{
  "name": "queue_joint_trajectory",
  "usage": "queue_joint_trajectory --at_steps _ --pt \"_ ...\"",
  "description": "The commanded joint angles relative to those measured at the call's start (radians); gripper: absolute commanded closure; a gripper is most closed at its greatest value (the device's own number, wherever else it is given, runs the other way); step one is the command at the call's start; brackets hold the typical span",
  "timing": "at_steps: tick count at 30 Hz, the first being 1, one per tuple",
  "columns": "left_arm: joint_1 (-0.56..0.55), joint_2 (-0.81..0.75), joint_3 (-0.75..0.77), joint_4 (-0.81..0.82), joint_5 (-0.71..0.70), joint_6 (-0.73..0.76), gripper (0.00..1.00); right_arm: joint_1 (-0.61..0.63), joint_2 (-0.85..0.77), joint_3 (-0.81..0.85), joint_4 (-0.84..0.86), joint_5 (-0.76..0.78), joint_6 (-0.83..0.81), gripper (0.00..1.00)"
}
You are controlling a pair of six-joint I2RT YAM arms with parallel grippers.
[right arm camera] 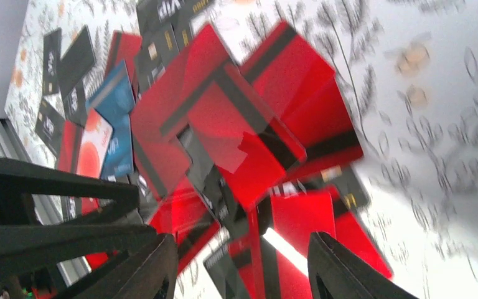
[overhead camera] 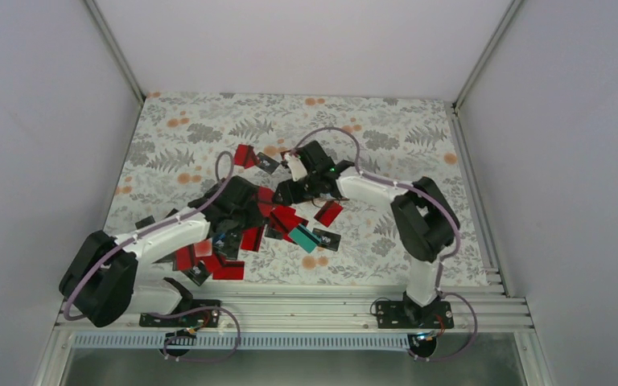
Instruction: Put the credit cards into the card holder
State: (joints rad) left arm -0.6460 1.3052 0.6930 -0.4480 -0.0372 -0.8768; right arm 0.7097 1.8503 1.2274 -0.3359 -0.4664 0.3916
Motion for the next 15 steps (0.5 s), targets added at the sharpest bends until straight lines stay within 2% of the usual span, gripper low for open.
queue_joint_trajectory --at_steps 1,9,15 --pt "0.089 0.01 -0.057 0.134 0.07 -0.016 0.55 0.013 0.121 0.167 -0.034 -0.065 -0.06 0.47" --pt "0.156 0.098 -0.035 0.202 0.12 -0.021 0.55 0.013 0.317 0.386 -0.123 -0.1 -0.08 0.48" --pt "0.196 0.142 -0.047 0.25 0.155 -0.035 0.55 0.013 0.407 0.478 -0.18 -0.093 -0.099 0.5"
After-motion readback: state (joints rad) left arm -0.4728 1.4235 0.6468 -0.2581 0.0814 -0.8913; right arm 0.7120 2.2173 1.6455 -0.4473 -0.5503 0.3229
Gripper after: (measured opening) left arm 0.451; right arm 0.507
